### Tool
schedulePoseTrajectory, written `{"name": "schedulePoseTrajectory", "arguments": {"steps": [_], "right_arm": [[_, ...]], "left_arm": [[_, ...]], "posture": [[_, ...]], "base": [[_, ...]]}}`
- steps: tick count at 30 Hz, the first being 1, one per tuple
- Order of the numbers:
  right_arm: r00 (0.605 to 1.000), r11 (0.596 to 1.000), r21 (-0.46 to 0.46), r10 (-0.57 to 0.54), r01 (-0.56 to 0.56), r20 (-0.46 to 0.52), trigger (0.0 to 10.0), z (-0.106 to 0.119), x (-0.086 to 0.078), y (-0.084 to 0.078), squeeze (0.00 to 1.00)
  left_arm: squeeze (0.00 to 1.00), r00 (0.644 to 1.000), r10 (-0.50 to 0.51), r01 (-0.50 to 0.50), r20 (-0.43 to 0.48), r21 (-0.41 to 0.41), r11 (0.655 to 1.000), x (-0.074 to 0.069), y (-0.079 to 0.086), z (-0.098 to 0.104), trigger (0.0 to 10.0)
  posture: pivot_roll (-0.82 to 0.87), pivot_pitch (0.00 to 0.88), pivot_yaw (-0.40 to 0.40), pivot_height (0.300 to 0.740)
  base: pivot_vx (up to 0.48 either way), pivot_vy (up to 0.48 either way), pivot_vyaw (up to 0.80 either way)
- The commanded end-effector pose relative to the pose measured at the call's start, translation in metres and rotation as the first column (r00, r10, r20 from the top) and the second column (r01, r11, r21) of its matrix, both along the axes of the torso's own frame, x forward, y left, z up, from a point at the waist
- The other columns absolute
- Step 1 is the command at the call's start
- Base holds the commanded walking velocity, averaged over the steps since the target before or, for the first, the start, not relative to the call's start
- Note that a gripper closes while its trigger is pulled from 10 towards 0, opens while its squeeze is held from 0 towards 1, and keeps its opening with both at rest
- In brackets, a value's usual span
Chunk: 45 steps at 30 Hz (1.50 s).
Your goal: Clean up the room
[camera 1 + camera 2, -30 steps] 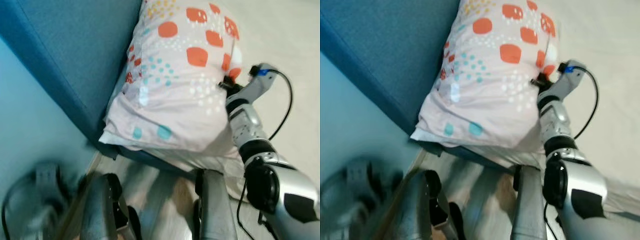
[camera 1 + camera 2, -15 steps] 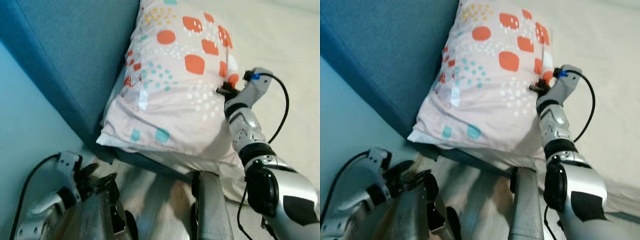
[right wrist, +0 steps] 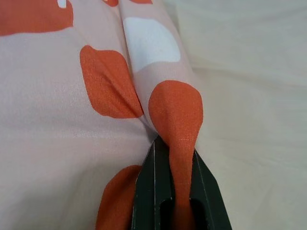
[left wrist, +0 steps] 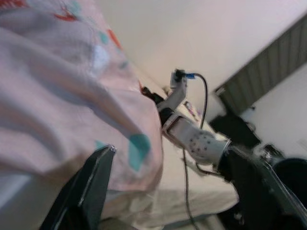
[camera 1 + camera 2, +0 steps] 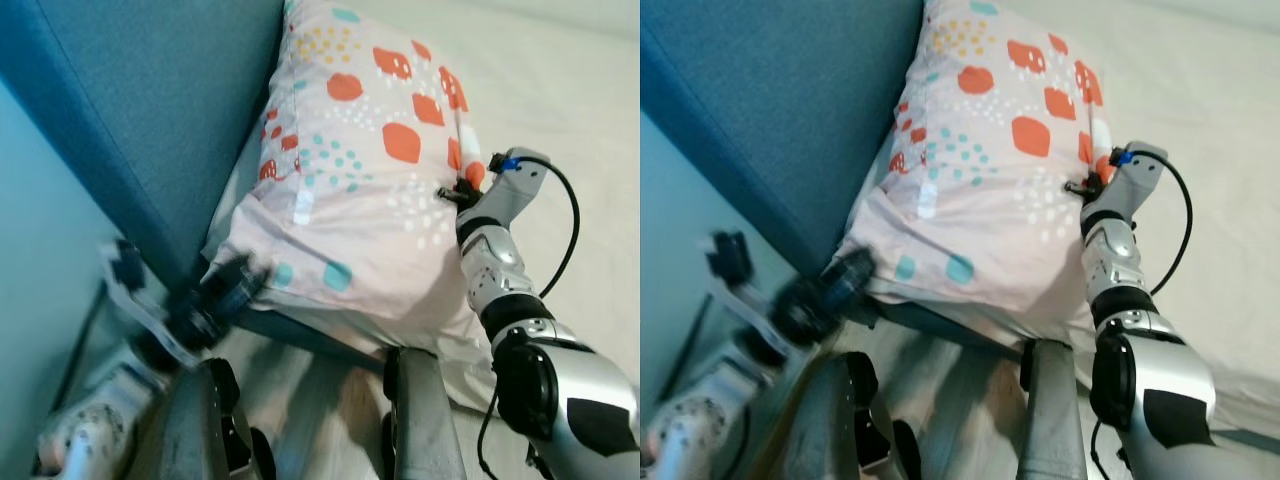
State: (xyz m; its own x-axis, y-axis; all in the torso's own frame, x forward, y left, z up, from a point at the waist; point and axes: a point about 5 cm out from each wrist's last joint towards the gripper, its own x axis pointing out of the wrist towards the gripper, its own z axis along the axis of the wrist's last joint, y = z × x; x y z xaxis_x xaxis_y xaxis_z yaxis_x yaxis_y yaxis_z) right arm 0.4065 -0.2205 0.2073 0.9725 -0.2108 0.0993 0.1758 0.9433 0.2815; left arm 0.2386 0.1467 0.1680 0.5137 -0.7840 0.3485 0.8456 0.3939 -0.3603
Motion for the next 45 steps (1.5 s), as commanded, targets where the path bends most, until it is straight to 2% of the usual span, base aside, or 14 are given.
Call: {"name": "schedulePoseTrajectory", "arguments": {"steps": [1,4,7,11,16,18,19,20,22,23,25,28,34,45], "right_arm": [[0.998,0.998,0.022,-0.050,0.050,-0.035,10.0,-0.011,-0.004,-0.007,0.00],[0.998,0.998,0.025,-0.050,0.051,-0.032,10.0,-0.010,-0.004,-0.007,0.00],[0.998,0.998,0.031,-0.054,0.055,-0.023,10.0,-0.007,-0.003,-0.007,0.00],[0.998,0.998,0.038,-0.057,0.058,-0.016,10.0,-0.005,-0.003,-0.007,0.00],[0.998,0.997,0.046,-0.059,0.059,-0.008,10.0,-0.003,-0.002,-0.007,0.00],[0.998,0.997,0.051,-0.060,0.060,-0.001,10.0,-0.002,-0.002,-0.007,0.00],[0.998,0.997,0.051,-0.060,0.060,-0.001,10.0,-0.002,-0.002,-0.007,0.00],[0.998,0.997,0.053,-0.061,0.061,0.001,10.0,-0.002,-0.002,-0.008,0.00],[0.998,0.997,0.054,-0.061,0.061,0.002,10.0,-0.001,-0.002,-0.008,0.00],[0.998,0.997,0.055,-0.062,0.062,0.002,10.0,-0.002,-0.002,-0.009,0.00],[0.998,0.996,0.055,-0.063,0.063,0.001,10.0,-0.002,-0.003,-0.009,0.00],[0.998,0.996,0.057,-0.063,0.063,-0.001,10.0,-0.003,-0.003,-0.010,0.00],[0.998,0.996,0.061,-0.062,0.062,-0.006,10.0,-0.006,-0.004,-0.010,0.00],[0.998,0.996,0.078,-0.051,0.053,-0.023,10.0,-0.015,-0.005,-0.006,0.00]], "left_arm": [[0.00,0.992,-0.112,0.121,-0.059,0.178,0.977,-0.017,-0.014,-0.022,10.0],[0.00,0.988,-0.133,0.147,-0.076,0.226,0.963,-0.021,-0.015,-0.027,10.0],[0.00,0.988,-0.109,0.127,-0.112,0.171,0.977,-0.019,-0.014,-0.024,10.0],[0.00,0.983,0.058,-0.041,-0.174,0.103,0.994,-0.003,-0.009,-0.024,10.0],[0.00,0.914,0.282,-0.280,-0.291,0.049,0.959,0.013,-0.007,-0.037,10.0],[0.00,0.842,0.393,-0.422,-0.370,0.004,0.907,0.020,-0.005,-0.045,10.0],[0.00,0.842,0.393,-0.422,-0.370,0.004,0.907,0.020,-0.005,-0.045,10.0],[0.00,0.791,0.451,-0.503,-0.413,-0.020,0.864,0.023,-0.003,-0.050,10.0],[0.00,0.759,0.482,-0.549,-0.438,-0.032,0.835,0.025,-0.003,-0.053,10.0],[0.00,0.724,0.479,-0.603,-0.497,-0.120,0.789,0.029,-0.001,-0.051,10.0],[0.00,0.713,0.460,-0.630,-0.530,-0.195,0.752,0.032,0.001,-0.047,10.0],[0.00,0.742,0.370,-0.624,-0.559,-0.373,0.687,0.038,0.001,-0.034,10.0],[0.00,0.778,0.307,-0.593,-0.548,-0.480,0.647,0.046,-0.005,-0.021,10.0],[0.00,0.765,0.286,-0.579,-0.578,-0.422,0.697,0.058,-0.029,-0.022,10.0]], "posture": [[-0.02,0.282,-0.006,0.465],[-0.02,0.282,-0.006,0.465],[-0.02,0.282,-0.003,0.465],[-0.02,0.284,-0.002,0.465],[-0.02,0.286,-0.002,0.465],[-0.02,0.286,-0.002,0.465],[-0.02,0.286,-0.002,0.465],[-0.03,0.284,-0.004,0.465],[-0.03,0.284,-0.004,0.465],[-0.03,0.284,-0.004,0.465],[-0.03,0.282,-0.009,0.465],[-0.03,0.281,-0.011,0.465],[-0.03,0.279,-0.012,0.465],[-0.04,0.279,-0.009,0.465]], "base": [[0.000,0.000,0.00],[0.000,0.000,0.00],[0.000,0.000,0.00],[0.000,0.000,0.00],[0.000,0.000,0.00],[0.000,0.000,0.00],[0.000,0.000,0.00],[0.000,0.000,0.00],[0.000,0.000,0.00],[0.000,0.000,0.00],[0.000,0.000,0.00],[0.000,0.000,0.00],[0.000,0.000,0.00],[0.000,0.000,0.00]]}}
